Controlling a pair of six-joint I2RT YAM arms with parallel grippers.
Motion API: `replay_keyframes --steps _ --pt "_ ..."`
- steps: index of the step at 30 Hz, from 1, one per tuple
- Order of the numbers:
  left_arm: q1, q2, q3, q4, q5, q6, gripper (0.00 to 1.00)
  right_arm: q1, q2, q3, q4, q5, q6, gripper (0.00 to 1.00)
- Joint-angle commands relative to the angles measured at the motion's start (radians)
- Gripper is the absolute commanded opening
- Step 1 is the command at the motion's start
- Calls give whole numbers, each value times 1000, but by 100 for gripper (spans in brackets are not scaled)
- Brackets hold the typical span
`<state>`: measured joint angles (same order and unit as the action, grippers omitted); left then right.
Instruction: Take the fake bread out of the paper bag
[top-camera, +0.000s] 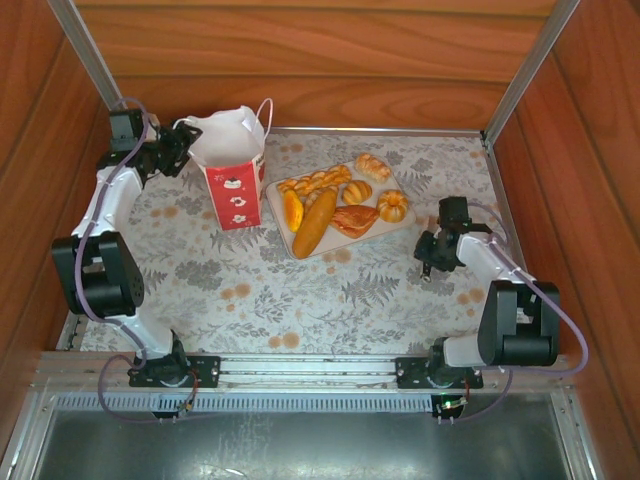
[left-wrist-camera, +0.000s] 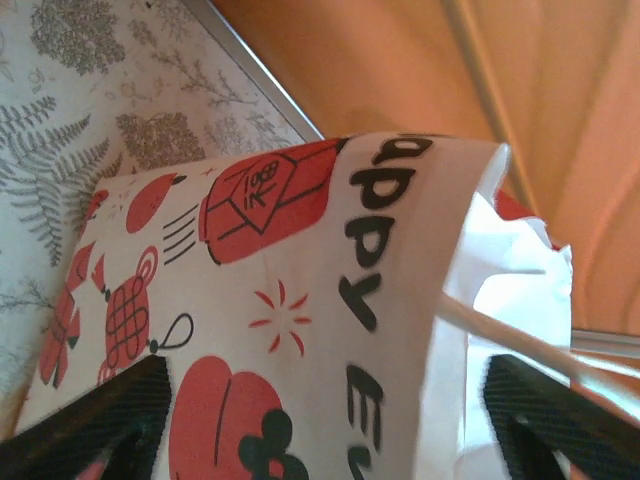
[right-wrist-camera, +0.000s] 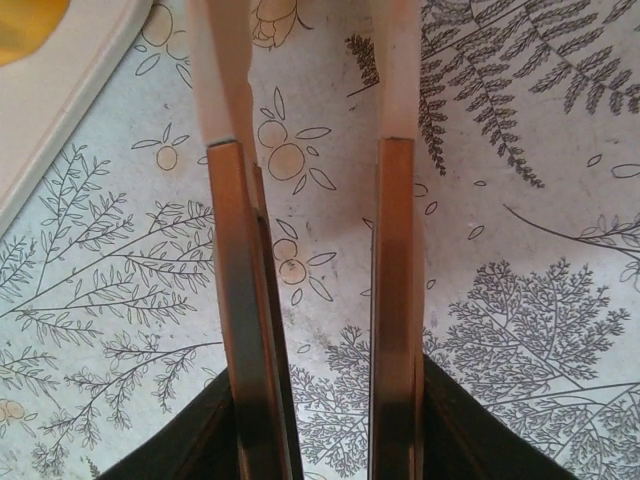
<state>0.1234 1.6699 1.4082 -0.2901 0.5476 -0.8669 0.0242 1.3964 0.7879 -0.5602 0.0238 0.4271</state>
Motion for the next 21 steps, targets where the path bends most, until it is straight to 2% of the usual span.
replay_keyframes --steps 1,3,10,19,21 --pt "12 -86 -16 -50 -14 35 96 -14 29 2 -13 -16 34 44" --pt "16 -117 -34 -54 -20 37 100 -15 50 14 -30 -18 43 45" --pt "26 -203 -83 -59 -7 30 100 -18 150 64 -113 -41 61 53" --pt "27 -229 -157 -86 -1 40 100 -18 199 83 -110 -76 63 54" --pt "28 -222 -163 -86 -1 35 95 -18 198 86 -110 -76 62 54"
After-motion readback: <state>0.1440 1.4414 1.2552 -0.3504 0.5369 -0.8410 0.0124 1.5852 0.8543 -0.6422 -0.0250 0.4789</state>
